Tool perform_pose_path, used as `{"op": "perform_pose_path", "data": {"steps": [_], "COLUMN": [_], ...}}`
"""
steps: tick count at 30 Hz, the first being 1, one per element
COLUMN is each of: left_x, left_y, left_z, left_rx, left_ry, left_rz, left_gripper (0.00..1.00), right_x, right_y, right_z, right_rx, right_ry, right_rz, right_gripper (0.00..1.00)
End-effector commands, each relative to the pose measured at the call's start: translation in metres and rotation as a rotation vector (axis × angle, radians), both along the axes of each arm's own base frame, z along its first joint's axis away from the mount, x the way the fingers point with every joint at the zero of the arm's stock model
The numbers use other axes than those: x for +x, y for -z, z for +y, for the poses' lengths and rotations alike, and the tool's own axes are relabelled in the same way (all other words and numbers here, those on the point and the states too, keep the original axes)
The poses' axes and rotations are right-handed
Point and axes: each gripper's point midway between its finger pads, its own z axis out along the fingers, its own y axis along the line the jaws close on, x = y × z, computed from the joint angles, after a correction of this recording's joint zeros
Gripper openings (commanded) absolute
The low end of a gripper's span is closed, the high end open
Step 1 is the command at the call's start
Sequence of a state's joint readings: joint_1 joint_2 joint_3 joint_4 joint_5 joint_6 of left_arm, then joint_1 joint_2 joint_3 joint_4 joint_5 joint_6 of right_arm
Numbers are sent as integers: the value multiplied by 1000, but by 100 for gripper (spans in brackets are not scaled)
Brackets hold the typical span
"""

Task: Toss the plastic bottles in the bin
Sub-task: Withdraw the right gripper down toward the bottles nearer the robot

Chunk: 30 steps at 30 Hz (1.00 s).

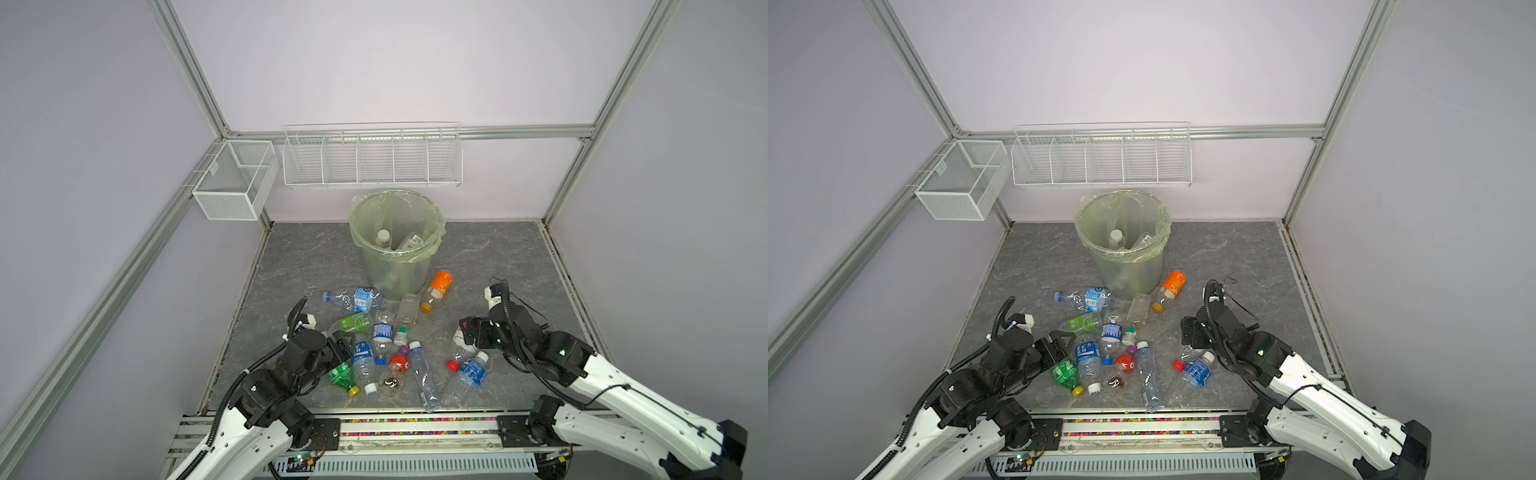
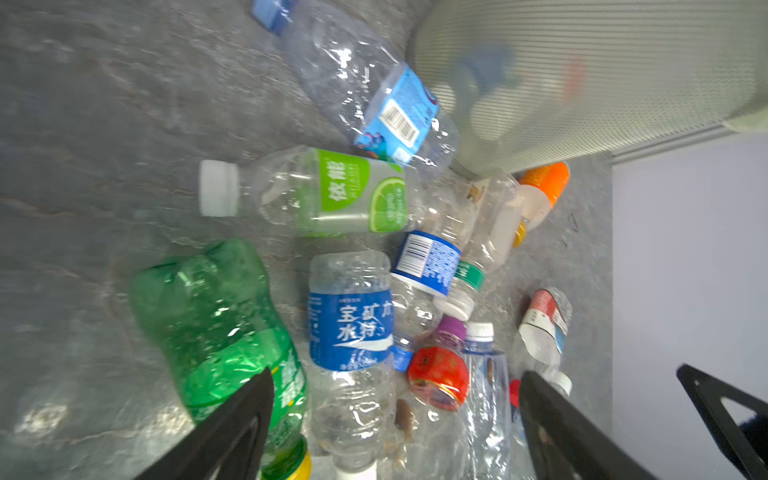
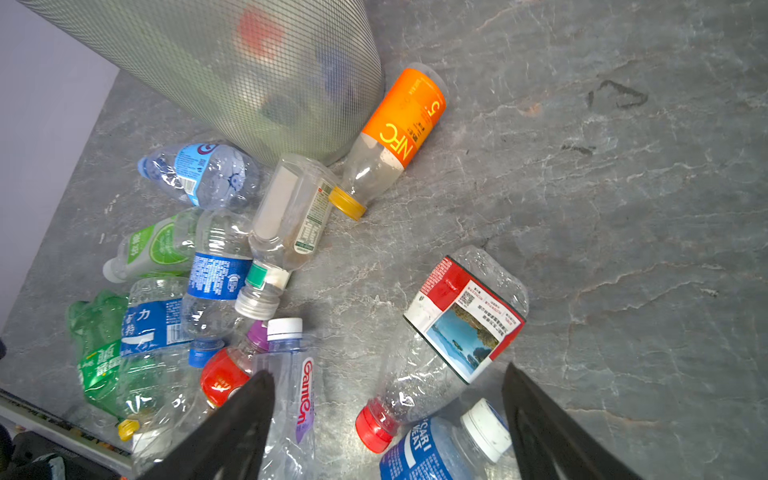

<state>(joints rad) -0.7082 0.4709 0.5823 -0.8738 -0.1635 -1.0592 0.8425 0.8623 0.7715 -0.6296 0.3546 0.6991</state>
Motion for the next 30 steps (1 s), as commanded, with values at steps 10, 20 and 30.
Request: {"op": "perform_pose_path", "data": {"steps": [10, 20, 30], "left_x": [-16, -16, -15], "left_y": [66, 84, 94], "left_z": [35, 27, 28], "left_rx": [103, 64, 76], "left_ry": [-207, -189, -200], "left_rz": [184, 199, 204], "left_gripper": [92, 90, 89], "right_x": [14, 14, 10], "right_y": [17, 20, 15], "right_z": [6, 7, 4], "right_rx": [-49, -33, -2], "right_ry": [55, 68, 76], "right_rz": [30, 39, 33], "right_gripper": [88, 90, 98]}}
